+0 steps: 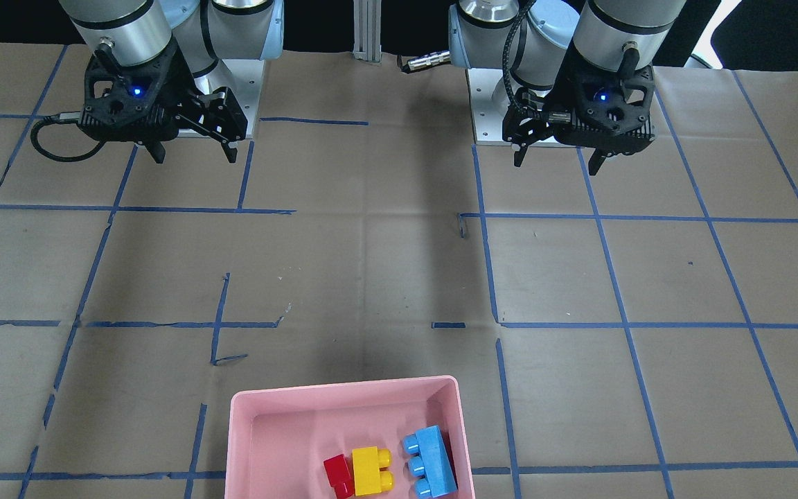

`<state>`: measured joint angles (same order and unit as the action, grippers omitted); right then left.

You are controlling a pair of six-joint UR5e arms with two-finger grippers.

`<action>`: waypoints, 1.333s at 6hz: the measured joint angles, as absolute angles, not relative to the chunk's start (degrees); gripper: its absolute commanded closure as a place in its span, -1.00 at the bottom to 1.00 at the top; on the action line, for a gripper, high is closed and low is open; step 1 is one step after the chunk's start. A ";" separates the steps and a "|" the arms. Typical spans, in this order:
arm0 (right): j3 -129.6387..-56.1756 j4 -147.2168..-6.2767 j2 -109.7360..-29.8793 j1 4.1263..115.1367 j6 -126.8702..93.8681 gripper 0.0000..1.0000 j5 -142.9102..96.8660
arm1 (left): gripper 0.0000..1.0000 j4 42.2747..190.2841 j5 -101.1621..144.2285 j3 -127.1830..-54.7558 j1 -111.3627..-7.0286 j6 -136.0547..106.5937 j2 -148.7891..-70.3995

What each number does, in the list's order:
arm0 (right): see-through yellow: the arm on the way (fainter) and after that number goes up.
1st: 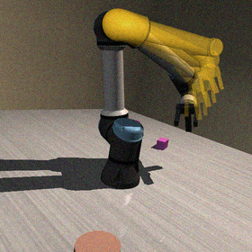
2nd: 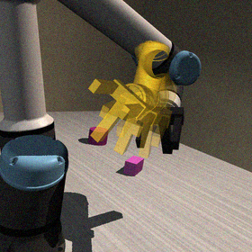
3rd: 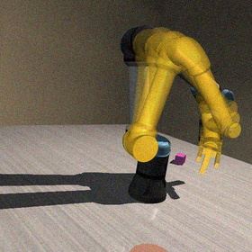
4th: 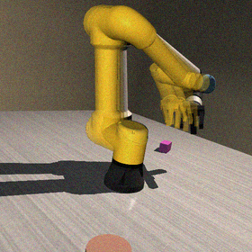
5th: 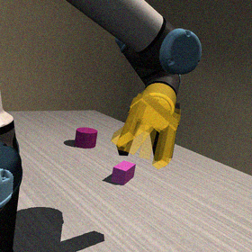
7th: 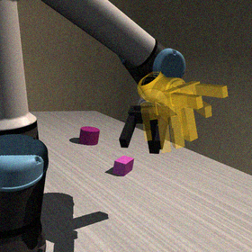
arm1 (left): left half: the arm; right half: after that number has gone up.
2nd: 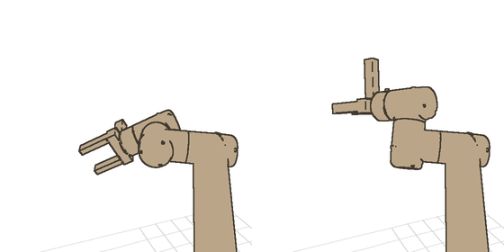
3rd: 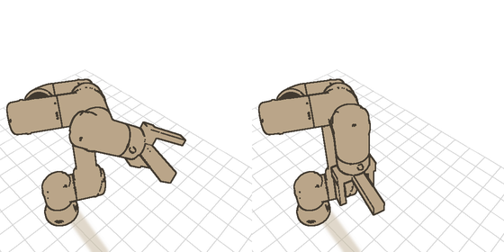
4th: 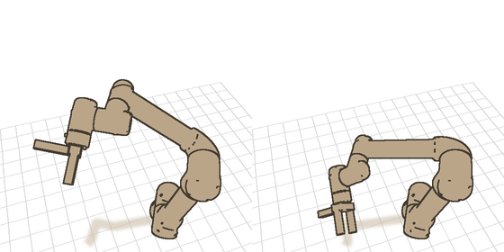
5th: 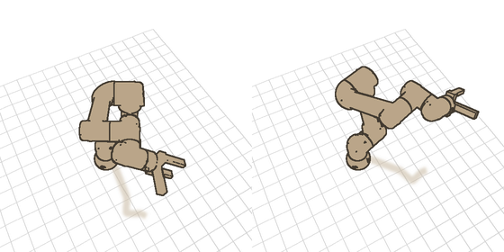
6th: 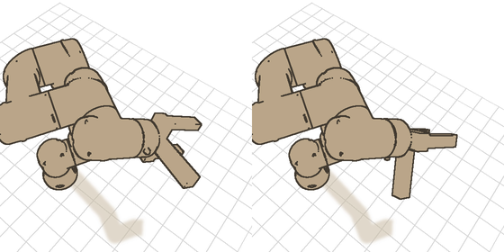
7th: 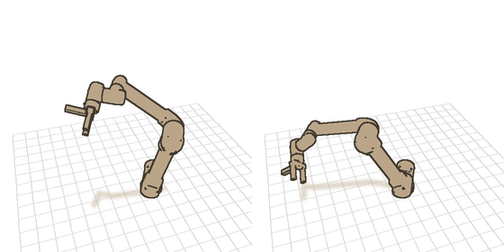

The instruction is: Put all blocks into box

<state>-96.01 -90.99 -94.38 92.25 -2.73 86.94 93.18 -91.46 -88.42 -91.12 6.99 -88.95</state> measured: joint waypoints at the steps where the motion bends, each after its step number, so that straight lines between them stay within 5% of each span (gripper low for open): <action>1: -96.04 -91.08 -94.34 92.22 -2.73 -1.00 87.05 | -0.99 93.01 -91.37 -88.24 -91.08 6.90 -88.97; 8: -96.15 -90.01 -94.43 92.21 -2.67 -1.00 86.40 | -0.99 92.72 -91.40 -87.22 -91.08 5.54 -90.18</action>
<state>-96.15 -90.01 -94.43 92.21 -2.67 86.40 92.72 -91.40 -87.22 -91.08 5.54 -90.18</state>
